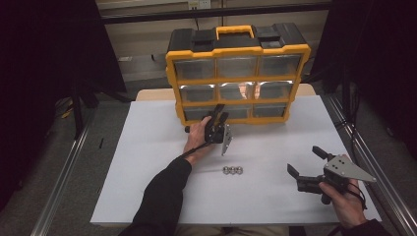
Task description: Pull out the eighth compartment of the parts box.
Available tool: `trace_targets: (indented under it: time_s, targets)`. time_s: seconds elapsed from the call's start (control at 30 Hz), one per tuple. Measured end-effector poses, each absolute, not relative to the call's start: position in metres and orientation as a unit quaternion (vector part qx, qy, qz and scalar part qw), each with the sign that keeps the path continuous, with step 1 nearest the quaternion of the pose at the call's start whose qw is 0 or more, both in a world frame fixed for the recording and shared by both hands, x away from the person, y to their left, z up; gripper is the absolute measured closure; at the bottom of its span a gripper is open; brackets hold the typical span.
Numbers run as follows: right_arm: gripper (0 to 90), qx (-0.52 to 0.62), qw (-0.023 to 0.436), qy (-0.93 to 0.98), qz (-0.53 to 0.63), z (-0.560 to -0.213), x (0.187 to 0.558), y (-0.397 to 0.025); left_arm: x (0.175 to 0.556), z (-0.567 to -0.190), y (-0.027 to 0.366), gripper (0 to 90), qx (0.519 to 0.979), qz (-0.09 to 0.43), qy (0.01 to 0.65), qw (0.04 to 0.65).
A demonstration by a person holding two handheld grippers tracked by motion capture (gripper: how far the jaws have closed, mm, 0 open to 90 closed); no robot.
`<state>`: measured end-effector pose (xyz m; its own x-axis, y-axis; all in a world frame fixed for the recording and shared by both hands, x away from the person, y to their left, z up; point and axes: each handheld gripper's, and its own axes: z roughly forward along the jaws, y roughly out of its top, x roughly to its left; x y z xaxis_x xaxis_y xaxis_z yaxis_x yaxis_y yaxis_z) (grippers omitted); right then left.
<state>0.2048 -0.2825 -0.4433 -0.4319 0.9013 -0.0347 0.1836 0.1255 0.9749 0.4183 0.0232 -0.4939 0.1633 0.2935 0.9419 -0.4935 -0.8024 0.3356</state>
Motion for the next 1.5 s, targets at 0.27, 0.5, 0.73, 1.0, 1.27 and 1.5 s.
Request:
trace_targets:
  time_s: [0.27, 0.5, 0.73, 1.0, 1.27, 1.5]
  targets:
    - [0.0, 0.409, 0.345, 0.665, 0.521, -0.4434, 0.2049, -0.2818, 0.4202, -0.4928, 0.0254, 61.4, 0.700, 0.650, -0.092, 0.281]
    - [0.0, 0.408, 0.347, 0.666, 0.520, -0.4432, 0.2044, -0.2817, 0.4169, -0.4889, 0.0247, 67.1, 0.697, 0.671, -0.116, 0.227]
    - [0.0, 0.408, 0.346, 0.666, 0.520, -0.4432, 0.2044, -0.2817, 0.4174, -0.4913, 0.0239, 70.2, 0.700, 0.668, -0.123, 0.220]
    - [0.0, 0.408, 0.344, 0.667, 0.520, -0.4435, 0.2047, -0.2812, 0.4165, -0.4929, 0.0223, 71.8, 0.695, 0.681, -0.136, 0.186]
    - [0.0, 0.406, 0.343, 0.669, 0.520, -0.4440, 0.2047, -0.2809, 0.4175, -0.4944, 0.0217, 72.9, 0.692, 0.683, -0.143, 0.185]
    - [0.0, 0.406, 0.344, 0.669, 0.519, -0.4442, 0.2045, -0.2813, 0.4165, -0.4941, 0.0181, 75.5, 0.676, 0.701, -0.158, 0.161]
